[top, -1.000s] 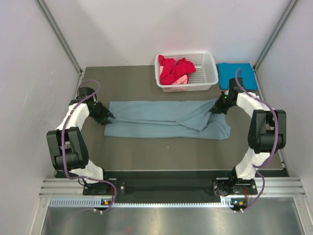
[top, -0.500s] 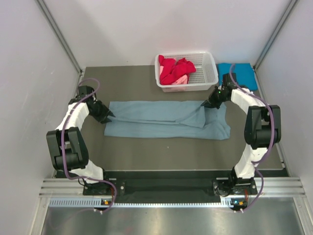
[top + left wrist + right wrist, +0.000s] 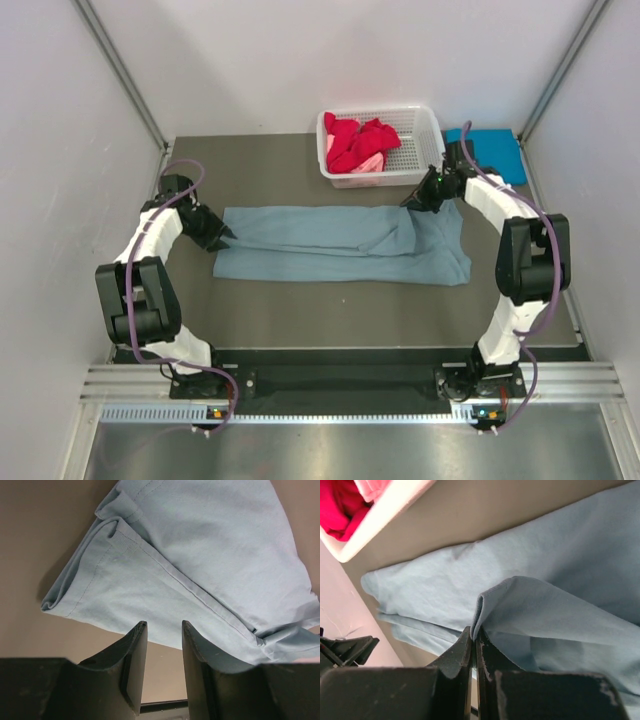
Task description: Fold and stack the t-shirts
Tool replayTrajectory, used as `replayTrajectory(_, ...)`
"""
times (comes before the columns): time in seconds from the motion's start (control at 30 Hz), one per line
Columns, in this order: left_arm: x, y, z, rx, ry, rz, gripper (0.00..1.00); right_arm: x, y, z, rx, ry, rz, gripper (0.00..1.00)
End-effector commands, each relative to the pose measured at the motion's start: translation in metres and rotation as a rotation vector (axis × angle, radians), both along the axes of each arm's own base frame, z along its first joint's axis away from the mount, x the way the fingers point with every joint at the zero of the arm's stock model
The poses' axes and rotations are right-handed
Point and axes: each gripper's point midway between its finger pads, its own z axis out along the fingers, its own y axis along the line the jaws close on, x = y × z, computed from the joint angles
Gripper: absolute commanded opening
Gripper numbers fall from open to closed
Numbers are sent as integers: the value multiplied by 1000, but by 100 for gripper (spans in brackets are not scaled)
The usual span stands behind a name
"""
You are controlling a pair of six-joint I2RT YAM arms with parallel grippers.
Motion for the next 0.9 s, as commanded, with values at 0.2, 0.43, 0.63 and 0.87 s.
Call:
replayTrajectory(0.2,10,2,10,9,-53,-16,39,28,10,23,44,-74,-8,0)
replayTrajectory(0.43,10,1,10,5,-54,-18,39,29,11,26,52,-89,-13,0)
replayTrajectory(0.63,11,0,9,-2,-57,-20,39,38,13,31,77,-97,-33,0)
replayTrajectory(0.87,9,0,8,0,-55,-24,39,42,14,26,160,-62,-97,2)
